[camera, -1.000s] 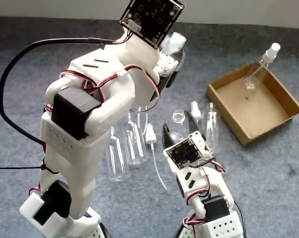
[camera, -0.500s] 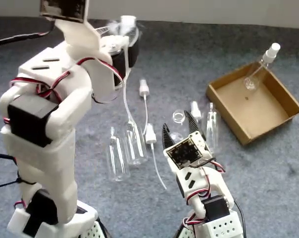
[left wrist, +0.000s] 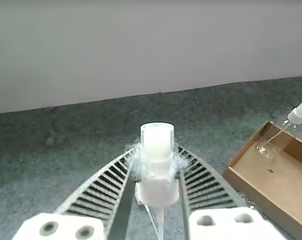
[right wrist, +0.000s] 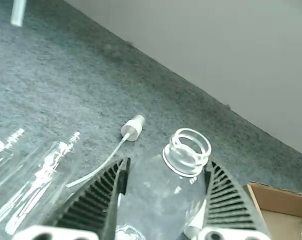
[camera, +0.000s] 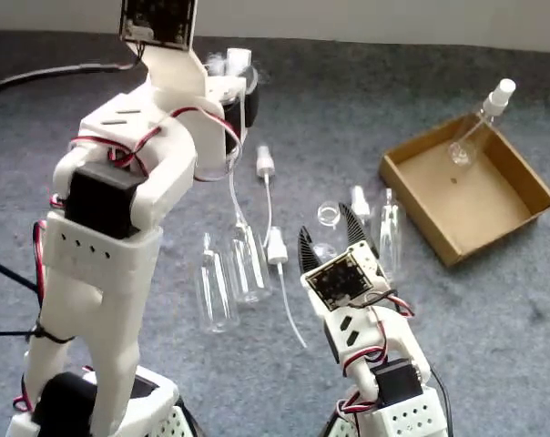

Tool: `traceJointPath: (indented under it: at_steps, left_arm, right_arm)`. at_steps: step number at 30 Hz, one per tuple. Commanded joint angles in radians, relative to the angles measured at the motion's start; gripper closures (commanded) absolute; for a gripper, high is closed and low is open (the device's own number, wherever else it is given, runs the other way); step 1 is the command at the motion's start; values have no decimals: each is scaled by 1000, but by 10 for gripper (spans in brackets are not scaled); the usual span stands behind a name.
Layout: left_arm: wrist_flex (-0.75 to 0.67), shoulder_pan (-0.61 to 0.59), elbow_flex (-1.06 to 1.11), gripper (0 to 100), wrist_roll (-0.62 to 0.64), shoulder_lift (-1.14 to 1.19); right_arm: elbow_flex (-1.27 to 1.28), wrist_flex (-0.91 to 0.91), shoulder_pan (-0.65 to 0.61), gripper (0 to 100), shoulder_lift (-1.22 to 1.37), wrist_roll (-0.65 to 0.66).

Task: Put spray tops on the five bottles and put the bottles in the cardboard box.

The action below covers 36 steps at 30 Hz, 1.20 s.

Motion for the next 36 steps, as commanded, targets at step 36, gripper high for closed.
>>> traceJointPath:
  at_steps: [36]
  left_arm:
    - [-951, 298, 1095, 995, -161, -855]
  right_arm:
    - [96, -27, -162, 861, -21, -86]
